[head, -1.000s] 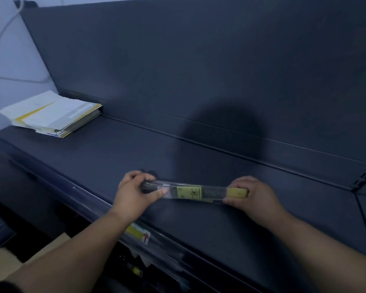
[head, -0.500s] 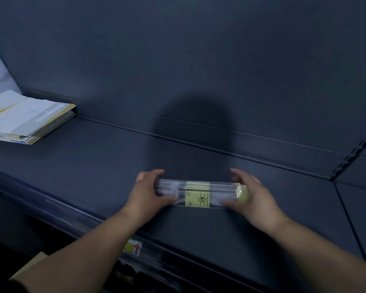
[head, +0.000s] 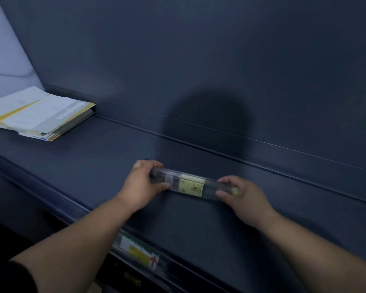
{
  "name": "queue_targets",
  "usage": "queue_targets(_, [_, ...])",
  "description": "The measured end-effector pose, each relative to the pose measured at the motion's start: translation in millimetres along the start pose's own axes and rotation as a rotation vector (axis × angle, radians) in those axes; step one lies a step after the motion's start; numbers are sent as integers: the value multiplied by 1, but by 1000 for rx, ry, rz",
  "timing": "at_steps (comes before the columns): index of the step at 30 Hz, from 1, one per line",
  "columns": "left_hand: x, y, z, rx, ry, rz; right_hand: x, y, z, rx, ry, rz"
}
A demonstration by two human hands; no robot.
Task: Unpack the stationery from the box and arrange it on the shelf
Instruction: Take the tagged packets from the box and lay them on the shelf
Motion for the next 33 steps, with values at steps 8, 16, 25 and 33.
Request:
queue_targets(8, [-58,-41,-76,-224,-132,-64,-86,80,-58,-142,55,-34])
queue_targets(16, [-80,-10,-85,-185,-71,-111,-121,93,-48,-98,105,16])
queue_targets(25, [-94,5,-74,-338,-77,-114,-109,101,-43,509,-12,-191])
queue_targets(33, [-76,5,-83,-379,-177,-115,-99,121,-45,526,-89,-266])
Point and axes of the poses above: each hand's wrist, its own x-axis away from the middle knuckle, its own y-axis out of the palm, z = x × y, the point moved 6 cm from there along -x, towards the middle knuckle, and after that the axes turned 10 degrees about -x, right-handed, at the moved point
